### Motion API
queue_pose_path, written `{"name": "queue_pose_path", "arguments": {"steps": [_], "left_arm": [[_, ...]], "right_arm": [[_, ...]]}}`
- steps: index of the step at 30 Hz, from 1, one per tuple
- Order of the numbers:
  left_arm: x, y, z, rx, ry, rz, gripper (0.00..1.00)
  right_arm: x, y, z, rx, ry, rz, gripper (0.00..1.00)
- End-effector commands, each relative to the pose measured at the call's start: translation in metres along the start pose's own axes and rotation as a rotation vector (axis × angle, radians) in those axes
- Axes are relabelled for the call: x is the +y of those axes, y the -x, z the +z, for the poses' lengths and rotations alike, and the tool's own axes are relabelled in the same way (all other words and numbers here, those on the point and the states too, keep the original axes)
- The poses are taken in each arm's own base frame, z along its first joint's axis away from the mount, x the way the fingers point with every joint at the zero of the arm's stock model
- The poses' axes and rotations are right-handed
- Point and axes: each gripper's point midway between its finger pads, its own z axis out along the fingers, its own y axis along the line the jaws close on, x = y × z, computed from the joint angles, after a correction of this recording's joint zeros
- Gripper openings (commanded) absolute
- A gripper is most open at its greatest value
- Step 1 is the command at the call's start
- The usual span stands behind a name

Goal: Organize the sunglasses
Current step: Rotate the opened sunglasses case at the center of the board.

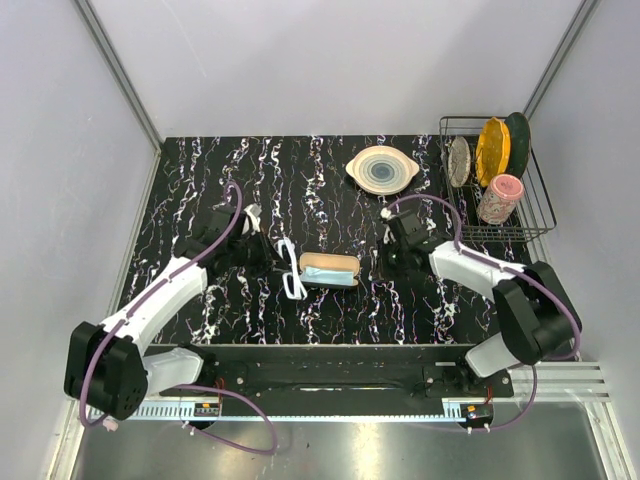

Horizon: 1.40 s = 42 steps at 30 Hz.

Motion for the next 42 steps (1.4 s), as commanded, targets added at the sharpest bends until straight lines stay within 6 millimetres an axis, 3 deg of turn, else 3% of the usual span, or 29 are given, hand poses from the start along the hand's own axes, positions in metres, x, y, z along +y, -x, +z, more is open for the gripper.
{"name": "queue_pose_path", "arguments": {"steps": [1, 10, 14, 17, 18, 20, 21, 23, 24, 26, 31, 37, 42], "left_arm": [[-0.005, 0.016, -0.005, -0.108, -0.020, -0.001, 0.00], [0.023, 0.013, -0.014, -0.137, 0.139, -0.052, 0.00], [0.031, 0.012, -0.016, -0.148, 0.180, -0.075, 0.00], [0.035, 0.012, -0.019, -0.161, 0.201, -0.079, 0.00], [0.038, 0.011, -0.019, -0.158, 0.215, -0.082, 0.00], [0.043, 0.012, -0.022, -0.171, 0.243, -0.079, 0.00], [0.044, 0.013, -0.023, -0.175, 0.252, -0.077, 0.00], [0.048, 0.017, -0.026, -0.194, 0.281, -0.073, 0.00], [0.050, 0.018, -0.025, -0.192, 0.294, -0.069, 0.00], [0.049, 0.024, -0.026, -0.202, 0.305, -0.063, 0.00], [0.044, 0.035, -0.025, -0.189, 0.324, -0.030, 0.00], [0.018, 0.055, -0.028, -0.185, 0.280, 0.048, 0.00], [0.001, 0.059, -0.022, -0.107, 0.231, 0.156, 0.00]], "right_arm": [[0.010, 0.003, 0.019, -0.035, 0.001, -0.030, 0.05], [0.030, -0.019, 0.042, 0.017, -0.034, -0.058, 0.02], [0.055, -0.030, 0.049, 0.010, -0.026, -0.101, 0.00], [0.069, -0.027, 0.057, -0.008, -0.034, -0.127, 0.00], [0.084, -0.027, 0.058, -0.013, -0.015, -0.150, 0.00], [0.092, -0.027, 0.066, -0.017, -0.032, -0.171, 0.00], [0.110, -0.027, 0.066, -0.024, -0.013, -0.196, 0.00], [0.117, -0.030, 0.077, -0.019, -0.034, -0.213, 0.00], [0.133, -0.027, 0.078, -0.028, -0.021, -0.226, 0.00], [0.137, -0.029, 0.089, -0.020, -0.051, -0.231, 0.00], [0.156, -0.014, 0.076, -0.055, -0.056, -0.184, 0.04], [0.174, 0.003, 0.029, -0.091, -0.008, -0.176, 0.13], [0.173, 0.018, -0.018, -0.163, -0.008, -0.170, 0.35]]}}
